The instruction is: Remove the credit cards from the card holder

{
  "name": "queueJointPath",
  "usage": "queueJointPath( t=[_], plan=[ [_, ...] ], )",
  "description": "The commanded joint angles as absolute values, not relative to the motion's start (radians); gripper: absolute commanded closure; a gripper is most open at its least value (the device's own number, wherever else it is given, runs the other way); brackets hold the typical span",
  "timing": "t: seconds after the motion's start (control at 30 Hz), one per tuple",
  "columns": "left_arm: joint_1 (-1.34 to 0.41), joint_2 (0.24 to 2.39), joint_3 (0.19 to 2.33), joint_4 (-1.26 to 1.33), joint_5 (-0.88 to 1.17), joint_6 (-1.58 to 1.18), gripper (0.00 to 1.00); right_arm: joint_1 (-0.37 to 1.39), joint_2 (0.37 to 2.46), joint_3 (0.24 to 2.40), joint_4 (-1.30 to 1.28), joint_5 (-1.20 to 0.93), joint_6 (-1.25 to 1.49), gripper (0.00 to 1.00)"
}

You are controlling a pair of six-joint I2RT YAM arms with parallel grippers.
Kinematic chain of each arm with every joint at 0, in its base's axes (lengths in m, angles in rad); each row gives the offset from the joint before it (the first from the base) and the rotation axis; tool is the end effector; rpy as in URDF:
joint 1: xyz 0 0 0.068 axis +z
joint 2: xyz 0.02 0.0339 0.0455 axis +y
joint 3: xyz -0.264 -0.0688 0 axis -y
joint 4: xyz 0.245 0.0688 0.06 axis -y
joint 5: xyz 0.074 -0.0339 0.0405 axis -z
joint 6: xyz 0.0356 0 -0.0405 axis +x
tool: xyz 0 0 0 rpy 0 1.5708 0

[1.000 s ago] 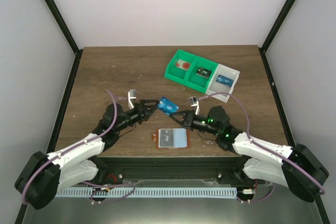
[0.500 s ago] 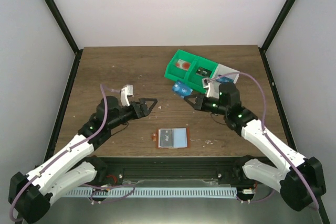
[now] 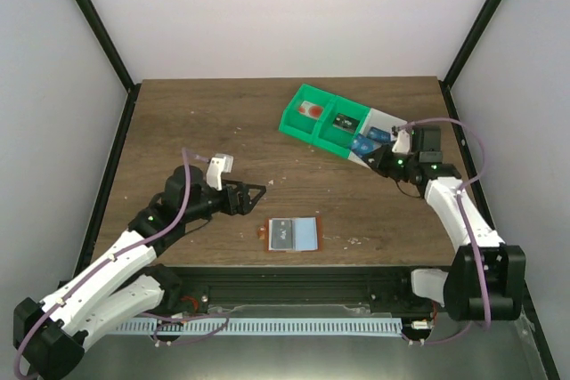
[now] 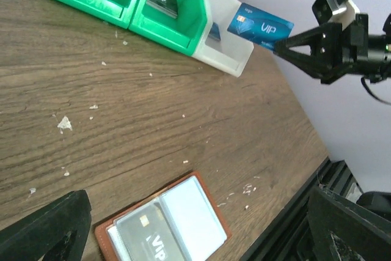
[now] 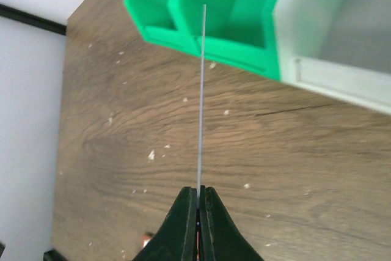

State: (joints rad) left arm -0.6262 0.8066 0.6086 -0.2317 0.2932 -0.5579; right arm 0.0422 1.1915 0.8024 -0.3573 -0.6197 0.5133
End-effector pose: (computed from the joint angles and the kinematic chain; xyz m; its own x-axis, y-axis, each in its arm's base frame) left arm 0.1460 -0.1183 0.2697 -0.6961 -0.1220 -0.7075 0.4779 0.6567 -0.5834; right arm 0.2462 0.0311 0.2514 -0.8170 0.3656 -0.4459 -0.0679 0.7069 0.7040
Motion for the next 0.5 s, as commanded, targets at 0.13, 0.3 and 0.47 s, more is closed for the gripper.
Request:
queueJointPath(
  t=[0.13,0.3,0.47],
  plan=[
    [-0.623,0.802,0.607,-0.264,0.374,-0.481,0.02,-0.062,1.336,1.013,-0.506,-0.531,0.386,0.99],
    [-0.623,0.82,0.609,-0.257,0.395,-0.462,0.02,-0.123,1.421,1.08,-0.534,-0.547,0.37,1.0],
    [-0.622,0.828,0.606,-0.245,0.41,-0.458,0.02,-0.131,1.515,1.131,-0.573,-0.525,0.371,0.99]
  ],
)
